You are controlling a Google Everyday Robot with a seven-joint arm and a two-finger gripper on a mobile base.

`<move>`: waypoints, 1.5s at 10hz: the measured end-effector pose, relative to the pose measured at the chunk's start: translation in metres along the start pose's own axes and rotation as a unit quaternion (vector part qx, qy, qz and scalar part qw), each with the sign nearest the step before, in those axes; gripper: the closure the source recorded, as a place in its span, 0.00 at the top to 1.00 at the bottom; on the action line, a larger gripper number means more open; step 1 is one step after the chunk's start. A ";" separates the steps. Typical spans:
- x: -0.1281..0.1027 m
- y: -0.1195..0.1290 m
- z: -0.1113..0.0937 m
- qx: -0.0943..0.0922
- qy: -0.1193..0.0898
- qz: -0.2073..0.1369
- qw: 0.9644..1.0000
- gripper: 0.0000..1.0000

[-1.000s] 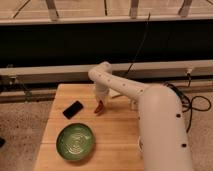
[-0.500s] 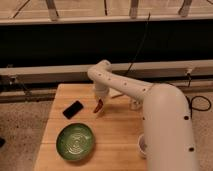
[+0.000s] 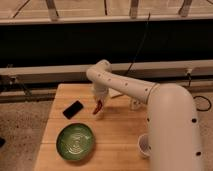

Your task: Place the pepper in the ceramic bowl

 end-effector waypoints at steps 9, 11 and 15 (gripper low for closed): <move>-0.070 0.001 -0.009 -0.006 0.005 -0.060 0.998 0.00; -0.092 -0.004 -0.010 -0.005 0.004 -0.083 0.997 0.00; -0.120 -0.005 -0.011 -0.006 0.005 -0.107 0.994 0.00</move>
